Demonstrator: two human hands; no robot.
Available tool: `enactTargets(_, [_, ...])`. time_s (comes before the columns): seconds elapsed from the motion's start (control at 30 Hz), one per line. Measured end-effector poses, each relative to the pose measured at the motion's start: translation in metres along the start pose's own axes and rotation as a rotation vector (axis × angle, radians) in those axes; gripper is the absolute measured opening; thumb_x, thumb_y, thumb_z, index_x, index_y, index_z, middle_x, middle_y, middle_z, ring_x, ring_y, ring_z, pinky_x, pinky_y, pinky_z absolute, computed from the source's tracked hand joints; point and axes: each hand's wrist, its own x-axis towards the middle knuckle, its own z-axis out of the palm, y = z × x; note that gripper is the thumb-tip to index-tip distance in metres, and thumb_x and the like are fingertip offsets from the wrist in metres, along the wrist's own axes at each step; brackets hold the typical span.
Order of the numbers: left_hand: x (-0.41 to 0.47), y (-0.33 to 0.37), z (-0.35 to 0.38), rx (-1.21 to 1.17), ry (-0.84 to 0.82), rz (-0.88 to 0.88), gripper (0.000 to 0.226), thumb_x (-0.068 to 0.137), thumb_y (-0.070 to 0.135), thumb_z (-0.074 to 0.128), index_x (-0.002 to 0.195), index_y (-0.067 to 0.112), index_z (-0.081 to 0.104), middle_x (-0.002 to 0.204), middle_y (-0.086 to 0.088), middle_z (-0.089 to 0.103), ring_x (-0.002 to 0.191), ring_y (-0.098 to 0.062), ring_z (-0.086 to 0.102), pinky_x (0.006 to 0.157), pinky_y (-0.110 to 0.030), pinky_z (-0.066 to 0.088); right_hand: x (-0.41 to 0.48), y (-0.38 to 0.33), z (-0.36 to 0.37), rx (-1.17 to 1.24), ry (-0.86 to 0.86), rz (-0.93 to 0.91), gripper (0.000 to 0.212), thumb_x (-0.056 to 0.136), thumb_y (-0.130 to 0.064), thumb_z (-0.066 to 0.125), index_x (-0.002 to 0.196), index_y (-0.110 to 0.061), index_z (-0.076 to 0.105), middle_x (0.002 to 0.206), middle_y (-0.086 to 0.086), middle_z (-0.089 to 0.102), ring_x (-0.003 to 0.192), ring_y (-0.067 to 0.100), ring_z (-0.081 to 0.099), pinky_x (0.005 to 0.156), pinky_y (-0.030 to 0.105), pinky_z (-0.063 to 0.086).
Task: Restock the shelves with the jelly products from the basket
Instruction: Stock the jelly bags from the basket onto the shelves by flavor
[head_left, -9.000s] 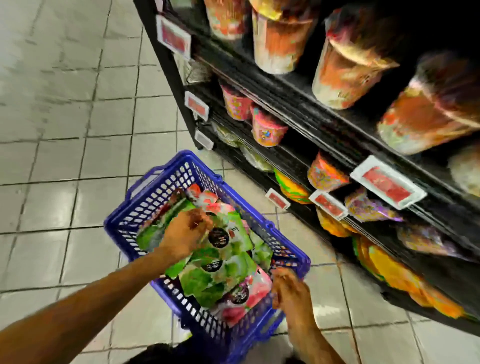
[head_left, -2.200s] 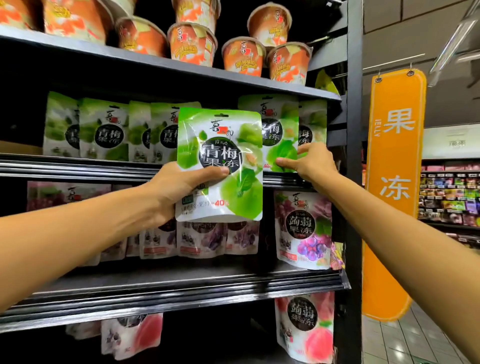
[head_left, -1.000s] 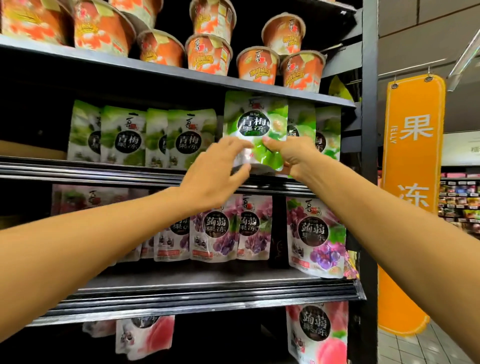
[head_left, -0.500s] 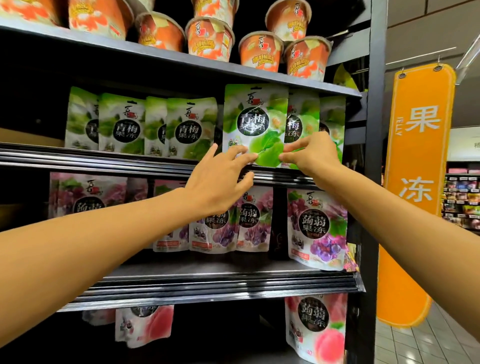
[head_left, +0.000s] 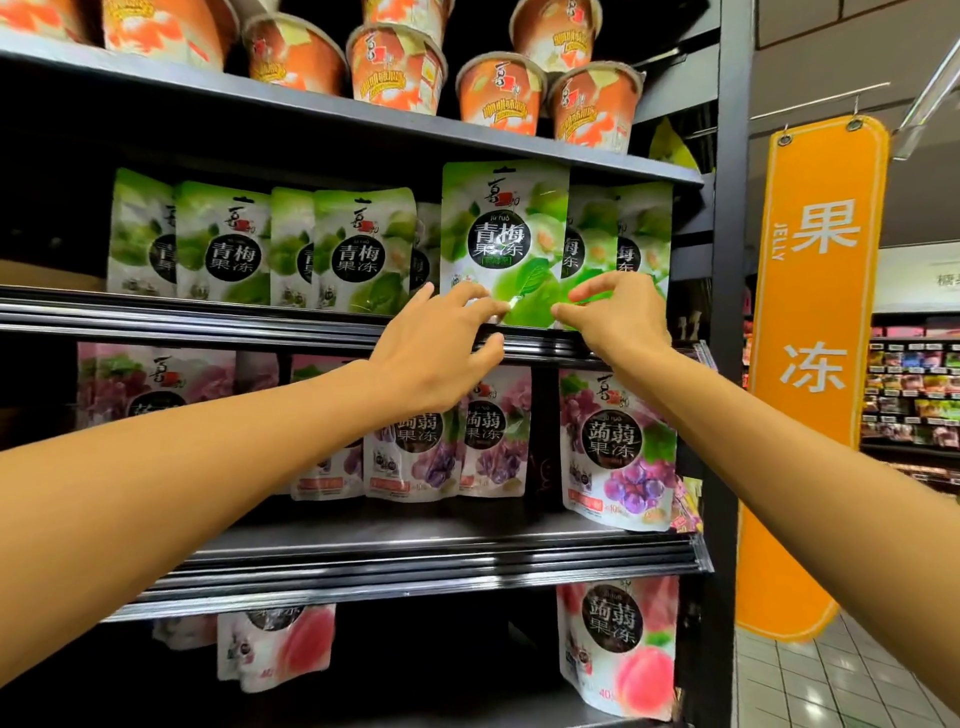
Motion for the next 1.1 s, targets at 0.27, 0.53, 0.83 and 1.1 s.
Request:
enactTargets(0.27, [-0.023, -0.002, -0.005, -0.139, 0.14, 0.03, 0.034, 0.099, 0.027, 0.046, 0.13, 0.019, 0.057, 0.133, 0.005, 0.057, 0.126, -0.012, 0.048, 0.118, -0.028, 0.019, -0.034, -0.001, 0.01, 0.053, 0.093, -0.149, 0.009, 0.084, -0.035, 0.068, 0.089, -0.03, 0.063, 0.083, -0.018, 0.061, 0.089, 0.009, 0.061, 0.074, 0.032, 0.045])
enactTargets(0.53, [-0.123, -0.003, -0.009, -0.474, 0.312, -0.111, 0.019, 0.092, 0.0, 0.053, 0.099, 0.011, 0.067, 0.097, 0.005, 0.064, 0.093, -0.005, 0.057, 0.084, -0.014, 0.041, -0.121, 0.003, 0.046, 0.332, -0.093, -0.3, 0.007, 0.083, -0.021, 0.071, 0.088, -0.019, 0.067, 0.077, -0.012, 0.065, 0.071, 0.005, 0.061, 0.074, 0.036, 0.053])
enactTargets(0.83, [-0.322, -0.033, 0.017, -0.638, 0.04, -0.522, 0.021, 0.091, -0.002, 0.054, 0.087, 0.014, 0.067, 0.085, 0.01, 0.065, 0.076, -0.003, 0.061, 0.071, -0.018, 0.045, -0.307, 0.039, 0.101, 0.557, -0.439, 0.027, 0.012, 0.086, -0.018, 0.069, 0.083, -0.029, 0.064, 0.08, -0.012, 0.065, 0.073, 0.002, 0.059, 0.069, 0.018, 0.046])
enactTargets(1.1, [-0.587, -0.057, 0.076, -0.836, -0.345, -1.026, 0.032, 0.092, 0.002, 0.054, 0.081, 0.03, 0.065, 0.076, 0.015, 0.066, 0.07, 0.001, 0.061, 0.068, -0.019, 0.047, -0.569, 0.118, 0.162, 0.259, -0.888, 0.61, 0.015, 0.089, -0.004, 0.062, 0.075, -0.01, 0.065, 0.07, 0.01, 0.066, 0.063, 0.011, 0.058, 0.059, 0.024, 0.048])
